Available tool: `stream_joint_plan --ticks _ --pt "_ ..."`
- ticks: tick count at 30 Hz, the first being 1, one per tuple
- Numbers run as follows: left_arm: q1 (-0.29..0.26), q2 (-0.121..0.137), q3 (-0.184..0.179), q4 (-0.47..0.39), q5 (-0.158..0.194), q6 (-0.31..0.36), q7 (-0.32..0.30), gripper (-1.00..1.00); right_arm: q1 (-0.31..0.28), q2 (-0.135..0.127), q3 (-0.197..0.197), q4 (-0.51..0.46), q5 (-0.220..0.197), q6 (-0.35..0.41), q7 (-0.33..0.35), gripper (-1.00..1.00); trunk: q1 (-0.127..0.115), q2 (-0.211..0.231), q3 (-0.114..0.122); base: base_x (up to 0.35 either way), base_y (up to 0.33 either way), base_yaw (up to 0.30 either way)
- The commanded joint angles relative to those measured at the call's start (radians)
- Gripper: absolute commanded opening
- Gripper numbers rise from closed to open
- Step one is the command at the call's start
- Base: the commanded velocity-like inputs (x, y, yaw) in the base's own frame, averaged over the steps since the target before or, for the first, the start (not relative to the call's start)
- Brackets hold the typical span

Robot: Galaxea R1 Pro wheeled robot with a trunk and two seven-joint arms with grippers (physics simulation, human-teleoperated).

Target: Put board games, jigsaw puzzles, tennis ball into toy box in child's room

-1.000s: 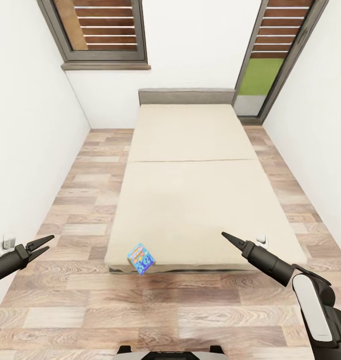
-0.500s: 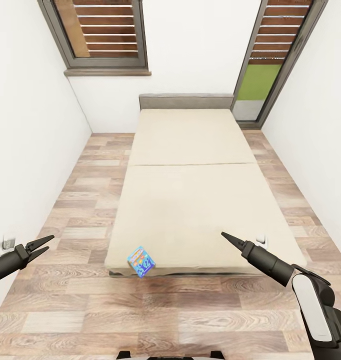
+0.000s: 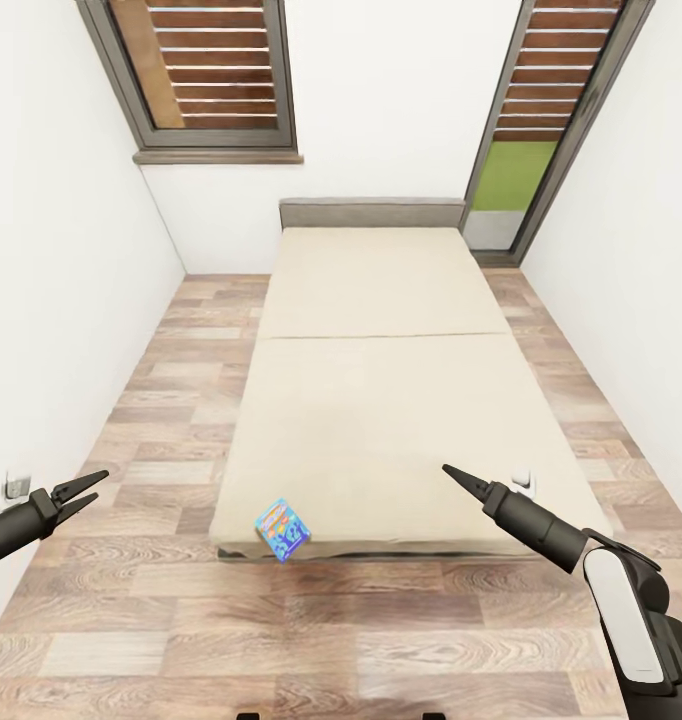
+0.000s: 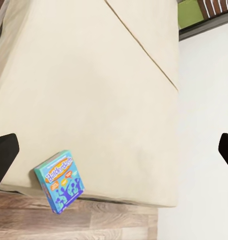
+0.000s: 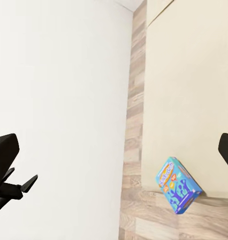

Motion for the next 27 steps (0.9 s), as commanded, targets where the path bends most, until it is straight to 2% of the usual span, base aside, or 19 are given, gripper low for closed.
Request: stream_joint_plan --ticks 1,27 --pt "-0.001 0.0 0.001 0.0 0.001 0.01 -0.003 1.0 -0.001 0.0 -0.001 -0.001 -0.001 0.006 0.002 1.0 0.001 -0.002 0.0 0.0 0.0 0.0" --pt "-0.001 -0.001 0.001 0.0 0.002 0.011 -0.004 1.0 -0.001 0.0 0.005 -0.001 -0.001 0.005 0.002 1.0 0.001 -0.002 0.043 0.0 0.0 0.0"
